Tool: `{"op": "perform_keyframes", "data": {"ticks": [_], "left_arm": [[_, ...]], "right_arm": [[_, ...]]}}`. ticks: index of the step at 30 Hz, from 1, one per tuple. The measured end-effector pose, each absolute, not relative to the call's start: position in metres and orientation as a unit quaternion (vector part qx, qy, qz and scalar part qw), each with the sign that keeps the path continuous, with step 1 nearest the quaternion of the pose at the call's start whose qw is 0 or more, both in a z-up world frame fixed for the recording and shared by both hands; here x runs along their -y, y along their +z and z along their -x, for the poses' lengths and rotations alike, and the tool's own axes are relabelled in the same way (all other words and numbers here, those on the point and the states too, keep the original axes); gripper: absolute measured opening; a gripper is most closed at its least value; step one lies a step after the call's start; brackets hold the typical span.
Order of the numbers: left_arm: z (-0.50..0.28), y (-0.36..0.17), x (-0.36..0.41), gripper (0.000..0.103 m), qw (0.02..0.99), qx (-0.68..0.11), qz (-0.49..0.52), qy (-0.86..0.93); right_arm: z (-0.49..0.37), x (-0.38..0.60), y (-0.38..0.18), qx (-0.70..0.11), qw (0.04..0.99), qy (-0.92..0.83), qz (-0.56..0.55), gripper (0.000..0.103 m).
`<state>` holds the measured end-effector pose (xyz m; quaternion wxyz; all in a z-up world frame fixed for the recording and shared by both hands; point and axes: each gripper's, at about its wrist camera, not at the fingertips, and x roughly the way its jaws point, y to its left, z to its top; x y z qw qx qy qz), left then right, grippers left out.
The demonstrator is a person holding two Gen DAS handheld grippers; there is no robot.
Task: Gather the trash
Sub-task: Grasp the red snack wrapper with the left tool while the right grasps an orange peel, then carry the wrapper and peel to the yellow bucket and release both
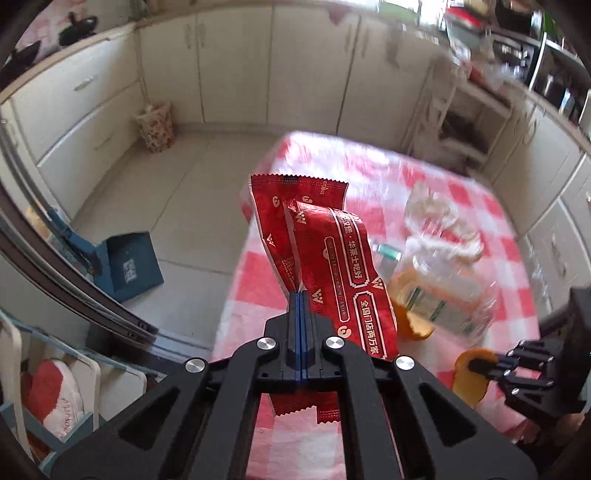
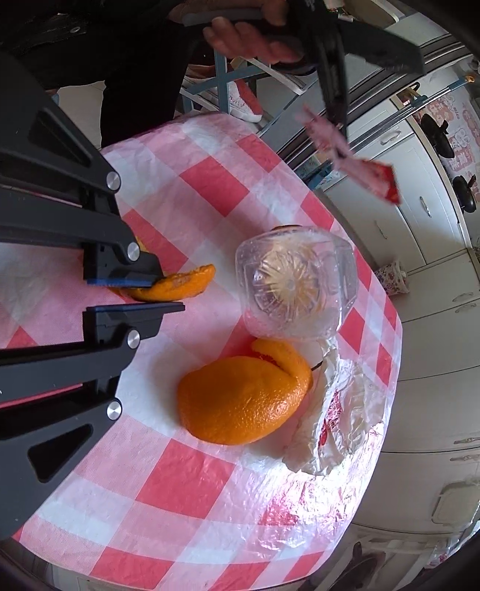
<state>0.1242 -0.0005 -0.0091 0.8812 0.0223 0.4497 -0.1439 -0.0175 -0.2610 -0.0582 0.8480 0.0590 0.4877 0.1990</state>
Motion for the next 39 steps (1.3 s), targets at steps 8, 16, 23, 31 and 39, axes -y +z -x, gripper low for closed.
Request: {"op": "perform_keyframes", "data": {"ticks": [8, 16, 23, 31, 39], "left_arm": [[-0.098, 0.035, 0.033, 0.001, 0.918, -0.357, -0.004, -0.169], [-0.073, 0.041, 0.103, 0.001, 0.922, -0.328, -0.032, -0.202], [-0.061, 0.036, 0.147, 0.001, 0.92, -0.32, -0.043, -0.222], [-0.051, 0.028, 0.184, 0.001, 0.919, -0.311, -0.061, -0.233], [-0.047, 0.022, 0.205, 0.001, 0.916, -0.31, -0.071, -0.245]], "right_arm": [[0.037, 0.285, -0.04, -0.468, 0.862, 0.183, -0.071, 0.008], [0.051, 0.319, -0.017, -0.435, 0.881, 0.159, -0.099, 0.008], [0.064, 0.348, -0.004, -0.412, 0.893, 0.136, -0.117, 0.008], [0.075, 0.386, -0.003, -0.402, 0.899, 0.099, -0.143, 0.008], [0.083, 0.425, -0.005, -0.397, 0.903, 0.045, -0.156, 0.008]]}}
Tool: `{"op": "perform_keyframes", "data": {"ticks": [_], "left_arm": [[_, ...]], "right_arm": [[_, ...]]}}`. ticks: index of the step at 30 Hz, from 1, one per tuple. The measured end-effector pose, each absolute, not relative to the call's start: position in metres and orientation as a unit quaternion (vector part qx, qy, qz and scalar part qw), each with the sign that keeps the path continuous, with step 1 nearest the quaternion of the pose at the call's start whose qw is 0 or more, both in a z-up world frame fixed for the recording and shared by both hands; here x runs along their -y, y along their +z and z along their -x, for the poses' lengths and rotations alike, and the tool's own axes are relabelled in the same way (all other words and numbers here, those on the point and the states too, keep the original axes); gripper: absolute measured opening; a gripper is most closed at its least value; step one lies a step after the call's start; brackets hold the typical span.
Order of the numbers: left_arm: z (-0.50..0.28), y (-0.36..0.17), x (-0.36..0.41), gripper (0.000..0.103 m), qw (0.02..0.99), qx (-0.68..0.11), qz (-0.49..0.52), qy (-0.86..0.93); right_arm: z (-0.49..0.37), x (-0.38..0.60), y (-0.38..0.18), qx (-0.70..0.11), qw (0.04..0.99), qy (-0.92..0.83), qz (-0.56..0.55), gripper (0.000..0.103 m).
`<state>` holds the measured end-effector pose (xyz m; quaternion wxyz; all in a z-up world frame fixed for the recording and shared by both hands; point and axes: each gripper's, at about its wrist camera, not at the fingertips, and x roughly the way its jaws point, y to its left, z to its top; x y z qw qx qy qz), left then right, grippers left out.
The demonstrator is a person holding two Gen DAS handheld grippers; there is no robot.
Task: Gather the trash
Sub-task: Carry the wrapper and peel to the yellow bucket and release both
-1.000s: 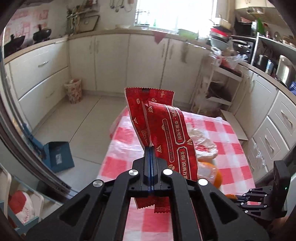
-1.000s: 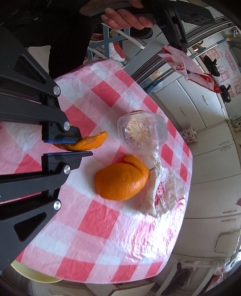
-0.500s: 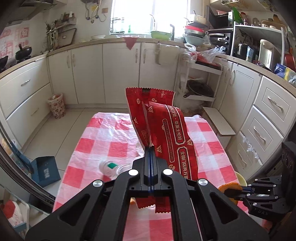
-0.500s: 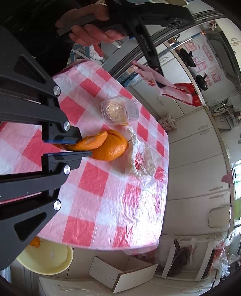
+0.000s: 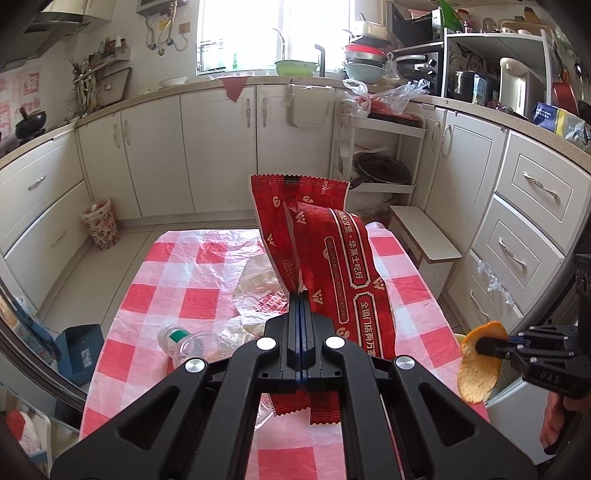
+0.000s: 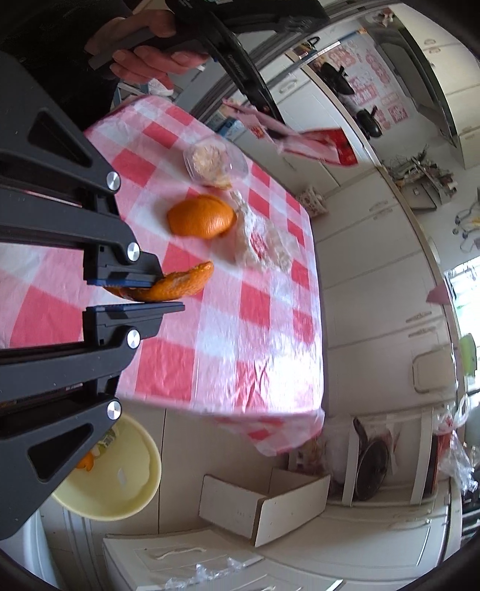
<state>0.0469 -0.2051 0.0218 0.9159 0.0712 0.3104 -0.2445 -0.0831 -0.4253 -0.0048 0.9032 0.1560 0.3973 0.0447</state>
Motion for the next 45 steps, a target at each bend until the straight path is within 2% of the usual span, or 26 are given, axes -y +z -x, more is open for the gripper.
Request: {"op": "perform_keyframes", "data": {"ticks": [14, 16, 17, 18, 19, 22, 27, 34, 44, 45], "left_arm": [[-0.047, 0.019, 0.211, 0.001, 0.913, -0.314, -0.073, -0.25], [-0.047, 0.018, 0.212, 0.001, 0.913, -0.315, -0.074, -0.251], [-0.047, 0.018, 0.214, 0.001, 0.912, -0.315, -0.074, -0.252], [-0.047, 0.018, 0.215, 0.001, 0.912, -0.315, -0.075, -0.254], [-0.047, 0.017, 0.216, 0.001, 0.911, -0.315, -0.077, -0.255], [-0.046, 0.016, 0.222, 0.001, 0.908, -0.315, -0.08, -0.264], [-0.032, 0.003, 0.249, 0.001, 0.886, -0.329, -0.088, -0.316], [0.014, -0.037, 0.336, 0.001, 0.807, -0.405, -0.098, -0.419], [0.044, -0.125, 0.467, 0.001, 0.712, -0.541, -0.107, -0.435], [0.045, -0.131, 0.476, 0.004, 0.708, -0.549, -0.112, -0.431]], "right_arm": [[0.094, 0.541, -0.059, -0.473, 0.849, -0.152, -0.18, 0.008], [0.093, 0.55, -0.073, -0.497, 0.832, -0.159, -0.189, 0.015], [0.094, 0.552, -0.076, -0.498, 0.829, -0.167, -0.191, 0.03], [0.096, 0.552, -0.076, -0.495, 0.829, -0.171, -0.194, 0.037], [0.097, 0.553, -0.073, -0.492, 0.83, -0.171, -0.197, 0.038], [0.102, 0.555, -0.057, -0.458, 0.844, -0.168, -0.222, 0.045], [0.117, 0.558, -0.003, -0.334, 0.89, -0.145, -0.276, 0.06], [0.144, 0.559, 0.055, -0.22, 0.929, -0.158, -0.251, 0.067], [0.165, 0.59, 0.058, -0.195, 0.922, -0.177, -0.285, 0.067], [0.165, 0.59, 0.06, -0.192, 0.923, -0.174, -0.286, 0.067]]}}
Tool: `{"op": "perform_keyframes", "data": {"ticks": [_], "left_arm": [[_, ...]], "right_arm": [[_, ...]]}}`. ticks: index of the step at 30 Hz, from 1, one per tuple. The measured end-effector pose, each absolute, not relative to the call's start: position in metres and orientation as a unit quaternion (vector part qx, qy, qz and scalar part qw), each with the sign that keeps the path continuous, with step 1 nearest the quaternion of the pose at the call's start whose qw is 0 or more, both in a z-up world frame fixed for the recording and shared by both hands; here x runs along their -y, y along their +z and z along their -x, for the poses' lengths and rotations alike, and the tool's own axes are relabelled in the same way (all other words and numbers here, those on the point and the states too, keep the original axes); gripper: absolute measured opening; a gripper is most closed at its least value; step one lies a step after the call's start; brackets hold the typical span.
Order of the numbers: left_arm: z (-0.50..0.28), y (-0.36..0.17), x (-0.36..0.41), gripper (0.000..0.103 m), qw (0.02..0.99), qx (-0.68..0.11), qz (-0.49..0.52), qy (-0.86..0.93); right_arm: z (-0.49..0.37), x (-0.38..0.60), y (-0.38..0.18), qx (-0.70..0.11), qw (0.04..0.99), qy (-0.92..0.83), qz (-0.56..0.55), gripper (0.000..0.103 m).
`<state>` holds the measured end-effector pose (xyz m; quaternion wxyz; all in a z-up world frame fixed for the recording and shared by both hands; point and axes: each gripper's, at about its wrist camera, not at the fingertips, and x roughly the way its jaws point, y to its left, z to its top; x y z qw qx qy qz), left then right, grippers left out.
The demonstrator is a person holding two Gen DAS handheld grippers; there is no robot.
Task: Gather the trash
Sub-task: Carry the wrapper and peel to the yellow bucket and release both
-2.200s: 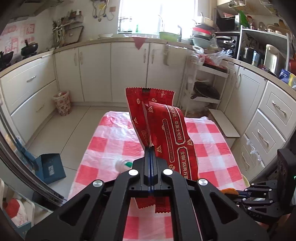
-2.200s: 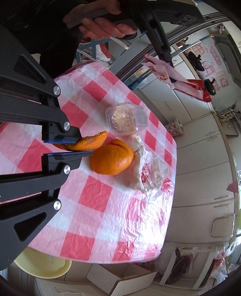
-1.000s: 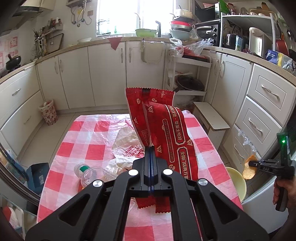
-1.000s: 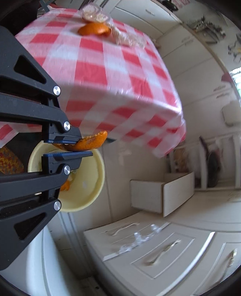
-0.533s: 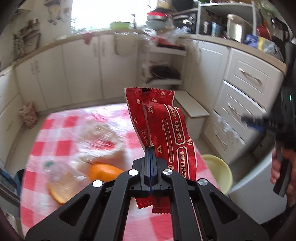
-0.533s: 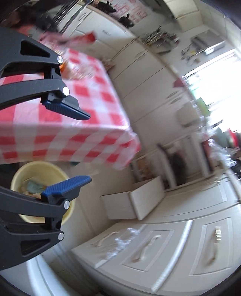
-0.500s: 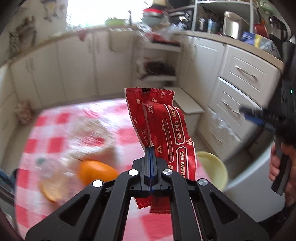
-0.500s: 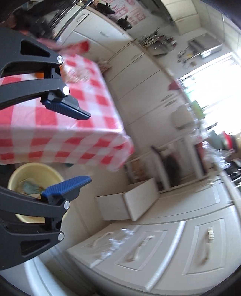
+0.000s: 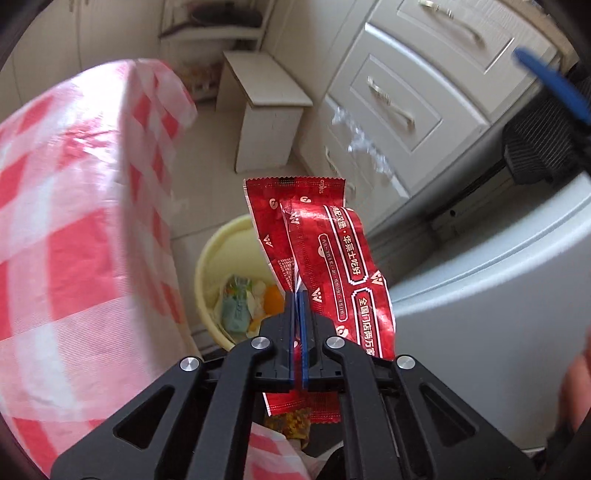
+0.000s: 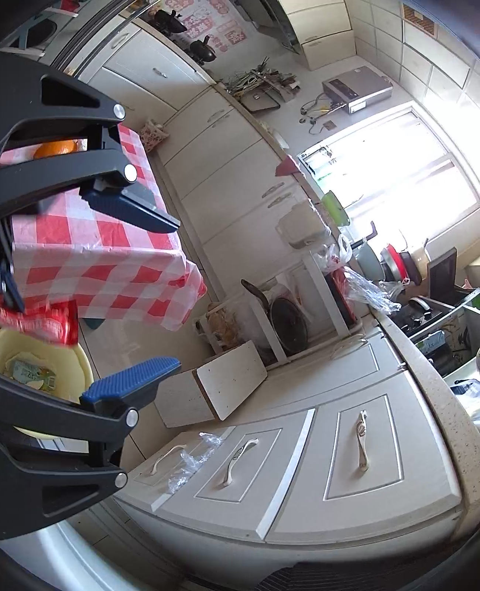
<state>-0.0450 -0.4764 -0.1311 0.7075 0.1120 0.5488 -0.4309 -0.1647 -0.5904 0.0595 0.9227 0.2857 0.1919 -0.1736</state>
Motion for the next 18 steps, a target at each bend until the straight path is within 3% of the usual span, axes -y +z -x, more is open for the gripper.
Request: {"op": "perform_keyframes", "data": {"ticks": [3, 6, 15, 18], "left_arm": [[0.045, -0.147, 0.496, 0.015, 0.695, -0.57, -0.124, -0.421], [0.04, -0.149, 0.506, 0.034, 0.691, -0.581, -0.124, -0.411], [0.026, -0.111, 0.475, 0.045, 0.717, -0.553, -0.114, -0.409], [0.022, -0.085, 0.438, 0.057, 0.745, -0.518, -0.112, -0.406]], "right_arm": [[0.165, 0.588, 0.063, -0.184, 0.925, -0.168, -0.286, 0.067], [0.164, 0.589, 0.065, -0.181, 0.925, -0.162, -0.291, 0.067], [0.169, 0.589, 0.068, -0.167, 0.924, -0.163, -0.302, 0.067], [0.163, 0.583, 0.072, -0.166, 0.926, -0.154, -0.301, 0.068]]}}
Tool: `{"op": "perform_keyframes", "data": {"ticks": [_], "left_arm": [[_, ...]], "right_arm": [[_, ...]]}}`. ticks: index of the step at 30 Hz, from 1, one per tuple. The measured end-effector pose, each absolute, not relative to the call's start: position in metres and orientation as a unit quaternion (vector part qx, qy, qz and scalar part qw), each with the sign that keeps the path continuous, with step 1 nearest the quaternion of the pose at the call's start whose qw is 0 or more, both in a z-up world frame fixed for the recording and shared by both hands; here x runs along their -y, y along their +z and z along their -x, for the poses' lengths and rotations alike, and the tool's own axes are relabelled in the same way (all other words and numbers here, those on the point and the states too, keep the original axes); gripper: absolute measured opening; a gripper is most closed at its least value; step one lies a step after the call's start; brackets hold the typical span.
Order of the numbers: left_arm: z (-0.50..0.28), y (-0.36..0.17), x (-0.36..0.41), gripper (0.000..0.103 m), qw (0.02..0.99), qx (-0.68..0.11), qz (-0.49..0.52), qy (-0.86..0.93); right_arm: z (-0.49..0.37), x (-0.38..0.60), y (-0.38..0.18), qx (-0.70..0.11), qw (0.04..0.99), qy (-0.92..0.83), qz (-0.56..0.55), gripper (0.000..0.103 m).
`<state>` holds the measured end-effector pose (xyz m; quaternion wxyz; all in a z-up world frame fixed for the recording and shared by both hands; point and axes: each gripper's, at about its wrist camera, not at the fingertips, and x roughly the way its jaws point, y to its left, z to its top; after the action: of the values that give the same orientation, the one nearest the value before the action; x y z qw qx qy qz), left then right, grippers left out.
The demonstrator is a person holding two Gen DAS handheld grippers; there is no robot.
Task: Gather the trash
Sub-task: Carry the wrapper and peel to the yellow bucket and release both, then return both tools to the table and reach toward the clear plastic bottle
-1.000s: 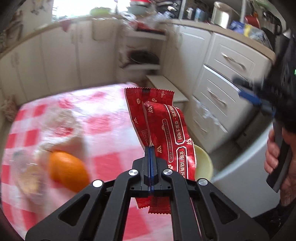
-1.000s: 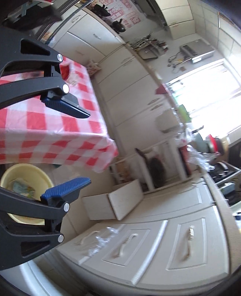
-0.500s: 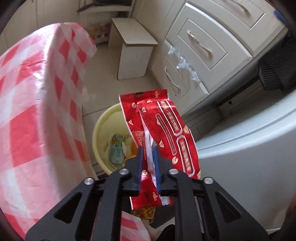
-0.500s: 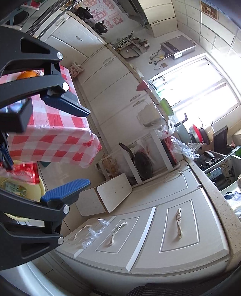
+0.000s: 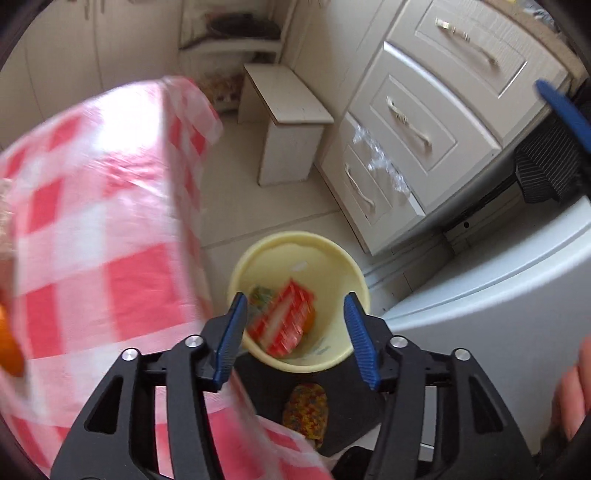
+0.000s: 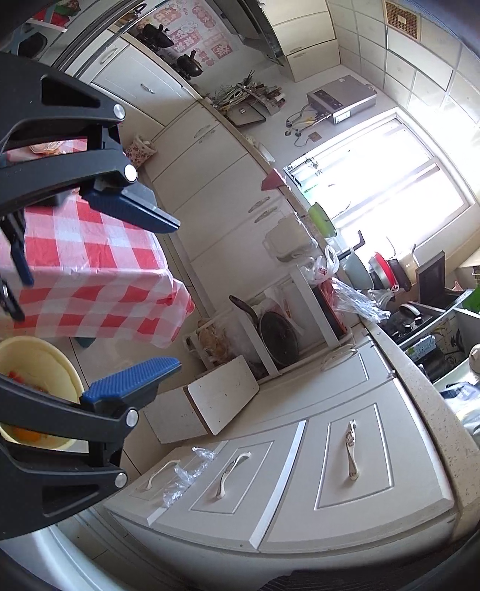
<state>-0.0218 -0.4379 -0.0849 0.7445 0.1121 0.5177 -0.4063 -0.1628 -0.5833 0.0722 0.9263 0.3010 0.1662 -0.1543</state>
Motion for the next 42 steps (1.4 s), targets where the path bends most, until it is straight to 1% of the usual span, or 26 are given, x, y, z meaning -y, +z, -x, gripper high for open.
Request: {"op": "perform_keyframes", "data": {"ticks": [1, 2, 5, 8, 11, 16, 17, 21, 28, 31, 33, 38, 42], "left_arm": [[0.02, -0.074, 0.423, 0.06, 0.756, -0.503, -0.109, -0.404], [0.017, -0.063, 0.407, 0.065, 0.768, -0.489, -0.107, -0.399], [0.003, -0.023, 0.344, 0.077, 0.815, -0.437, -0.086, -0.371], [-0.018, 0.009, 0.278, 0.083, 0.859, -0.393, -0.055, -0.324], [-0.041, 0.027, 0.219, 0.089, 0.889, -0.369, -0.014, -0.271], [-0.071, 0.028, 0.129, 0.09, 0.907, -0.365, 0.039, -0.205], [-0.073, 0.026, 0.119, 0.091, 0.908, -0.367, 0.044, -0.2], [-0.082, 0.019, 0.082, 0.091, 0.903, -0.38, 0.065, -0.187], [-0.077, 0.028, 0.049, 0.093, 0.922, -0.35, 0.04, -0.159], [-0.078, 0.027, 0.039, 0.093, 0.923, -0.35, 0.041, -0.153], [-0.08, 0.026, 0.031, 0.094, 0.922, -0.354, 0.048, -0.147], [-0.086, 0.027, 0.014, 0.095, 0.921, -0.358, 0.067, -0.14], [-0.089, 0.026, 0.003, 0.095, 0.919, -0.362, 0.078, -0.135]], "right_arm": [[0.159, 0.579, 0.074, -0.167, 0.928, -0.15, -0.298, 0.068], [0.156, 0.574, 0.076, -0.168, 0.929, -0.145, -0.295, 0.068], [0.143, 0.556, 0.08, -0.174, 0.935, -0.127, -0.281, 0.069], [0.132, 0.535, 0.083, -0.181, 0.939, -0.11, -0.27, 0.069], [0.121, 0.512, 0.087, -0.188, 0.942, -0.087, -0.266, 0.071], [0.099, 0.465, 0.094, -0.198, 0.951, -0.054, -0.232, 0.073], [0.093, 0.455, 0.094, -0.201, 0.952, -0.048, -0.226, 0.075], [0.069, 0.421, 0.09, -0.219, 0.953, -0.022, -0.207, 0.075], [0.03, 0.369, 0.078, -0.25, 0.949, 0.026, -0.19, 0.075], [0.019, 0.345, 0.074, -0.266, 0.946, 0.056, -0.176, 0.077], [0.011, 0.328, 0.069, -0.283, 0.943, 0.079, -0.156, 0.08], [-0.004, 0.288, 0.056, -0.313, 0.937, 0.113, -0.103, 0.08], [-0.008, 0.274, 0.051, -0.322, 0.934, 0.125, -0.093, 0.08]]}}
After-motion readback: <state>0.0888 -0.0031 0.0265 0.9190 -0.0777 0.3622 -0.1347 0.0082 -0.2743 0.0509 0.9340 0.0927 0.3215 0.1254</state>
